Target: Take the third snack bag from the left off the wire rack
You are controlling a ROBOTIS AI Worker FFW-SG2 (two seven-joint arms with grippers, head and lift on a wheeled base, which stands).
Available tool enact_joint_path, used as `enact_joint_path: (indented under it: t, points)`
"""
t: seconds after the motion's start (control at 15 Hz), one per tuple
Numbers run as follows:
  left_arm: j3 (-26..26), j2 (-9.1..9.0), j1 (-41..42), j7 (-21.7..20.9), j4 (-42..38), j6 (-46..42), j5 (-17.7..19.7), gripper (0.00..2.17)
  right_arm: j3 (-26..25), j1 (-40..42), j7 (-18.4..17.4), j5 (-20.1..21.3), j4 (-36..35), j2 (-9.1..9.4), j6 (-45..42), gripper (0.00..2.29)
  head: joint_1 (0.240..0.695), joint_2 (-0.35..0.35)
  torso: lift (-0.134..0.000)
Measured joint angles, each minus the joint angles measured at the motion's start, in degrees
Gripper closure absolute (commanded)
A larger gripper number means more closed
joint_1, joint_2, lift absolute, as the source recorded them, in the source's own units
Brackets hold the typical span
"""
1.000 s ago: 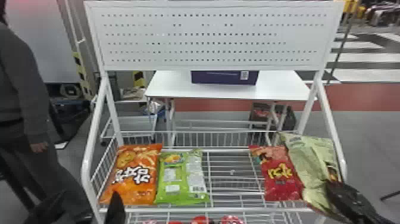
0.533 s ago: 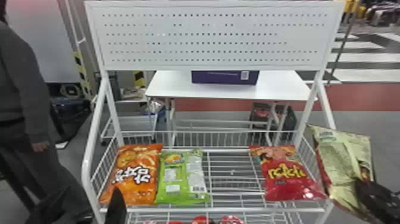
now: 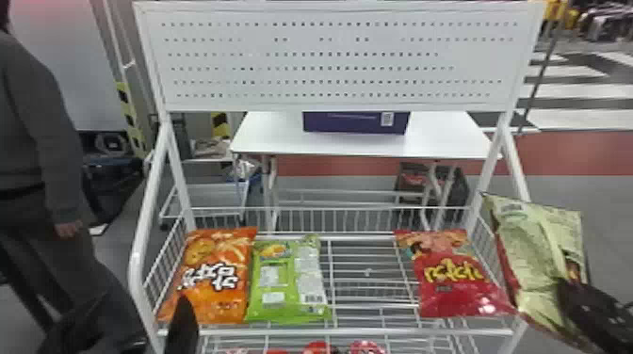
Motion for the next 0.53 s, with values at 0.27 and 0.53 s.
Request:
enact_joint_path:
  t: [0.27, 0.53]
  points:
    - [0.2, 0.02, 0.2, 0.0, -0.1, 0.1, 0.1, 0.14, 0.3, -0.2, 0.0, 0.3, -0.1, 0.0, 0.0, 2.25, 0.499, 0.0, 0.0]
    - [0.2, -0.04, 0.0, 0.0, -0.1, 0.1, 0.3, 0.14, 0.4, -0.2, 0.1, 0.5, -0.1, 0.07, 0.0, 2.25, 0.499, 0.0, 0.0]
